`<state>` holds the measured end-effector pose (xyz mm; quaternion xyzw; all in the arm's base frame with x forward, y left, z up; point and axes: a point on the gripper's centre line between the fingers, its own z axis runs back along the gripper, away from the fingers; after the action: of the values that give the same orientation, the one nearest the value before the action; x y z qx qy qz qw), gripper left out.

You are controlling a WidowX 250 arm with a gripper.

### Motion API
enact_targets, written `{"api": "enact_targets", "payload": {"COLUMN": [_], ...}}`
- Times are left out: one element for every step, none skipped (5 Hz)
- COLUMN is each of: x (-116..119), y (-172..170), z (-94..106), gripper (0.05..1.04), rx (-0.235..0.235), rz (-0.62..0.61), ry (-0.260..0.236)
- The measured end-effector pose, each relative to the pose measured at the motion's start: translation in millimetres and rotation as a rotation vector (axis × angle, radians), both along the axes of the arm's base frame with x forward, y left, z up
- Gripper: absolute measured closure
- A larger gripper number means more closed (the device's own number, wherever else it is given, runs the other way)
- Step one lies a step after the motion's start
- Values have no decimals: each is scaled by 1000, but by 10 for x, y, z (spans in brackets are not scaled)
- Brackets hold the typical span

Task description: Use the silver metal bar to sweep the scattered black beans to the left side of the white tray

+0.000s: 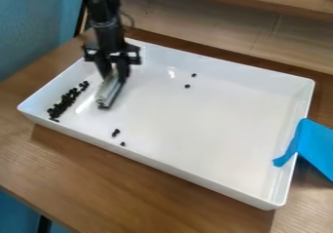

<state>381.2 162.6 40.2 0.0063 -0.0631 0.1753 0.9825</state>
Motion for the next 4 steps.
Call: {"api": "enact_targets", "payload": {"x": [-164,-277,-347,-316], "y": [223,288,83,-303], "z": [6,90,318,633], "gripper": [698,699,698,698], "rx": [6,-13,-113,-163], "rz": [-27,-44,-60,-93], "ry": [13,3,17,-15]}}
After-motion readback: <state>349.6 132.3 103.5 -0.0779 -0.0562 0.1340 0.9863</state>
